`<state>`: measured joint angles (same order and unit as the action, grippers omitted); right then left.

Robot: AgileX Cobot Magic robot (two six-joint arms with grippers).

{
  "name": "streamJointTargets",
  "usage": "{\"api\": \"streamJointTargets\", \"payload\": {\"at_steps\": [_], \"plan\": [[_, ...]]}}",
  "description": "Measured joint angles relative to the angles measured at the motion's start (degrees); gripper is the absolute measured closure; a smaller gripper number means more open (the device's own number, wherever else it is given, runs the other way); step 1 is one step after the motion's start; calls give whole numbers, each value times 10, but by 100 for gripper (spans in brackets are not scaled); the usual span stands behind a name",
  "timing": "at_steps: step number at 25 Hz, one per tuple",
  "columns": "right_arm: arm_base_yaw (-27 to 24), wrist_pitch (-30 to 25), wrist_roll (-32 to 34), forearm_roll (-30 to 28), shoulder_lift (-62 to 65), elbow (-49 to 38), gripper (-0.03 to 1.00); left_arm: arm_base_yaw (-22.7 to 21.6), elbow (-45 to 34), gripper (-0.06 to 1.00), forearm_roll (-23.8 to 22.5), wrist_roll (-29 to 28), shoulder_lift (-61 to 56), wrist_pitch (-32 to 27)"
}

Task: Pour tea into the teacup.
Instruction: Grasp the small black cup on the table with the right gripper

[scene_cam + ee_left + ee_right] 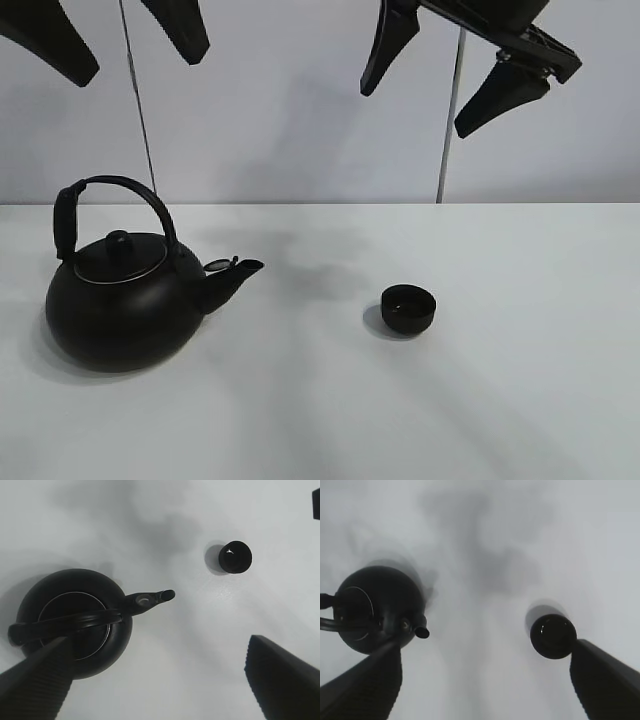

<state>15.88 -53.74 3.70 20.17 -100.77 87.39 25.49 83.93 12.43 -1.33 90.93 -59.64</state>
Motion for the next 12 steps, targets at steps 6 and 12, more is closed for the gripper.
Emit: {"api": "streamJointTargets", "payload": {"at_steps": [6, 12], "plan": [[0, -38, -31, -32, 0, 0, 34, 0, 0, 28, 0, 0, 0, 0], [17, -89, -112, -155, 0, -1, 34, 0, 0, 28, 0, 0, 0, 0]]}}
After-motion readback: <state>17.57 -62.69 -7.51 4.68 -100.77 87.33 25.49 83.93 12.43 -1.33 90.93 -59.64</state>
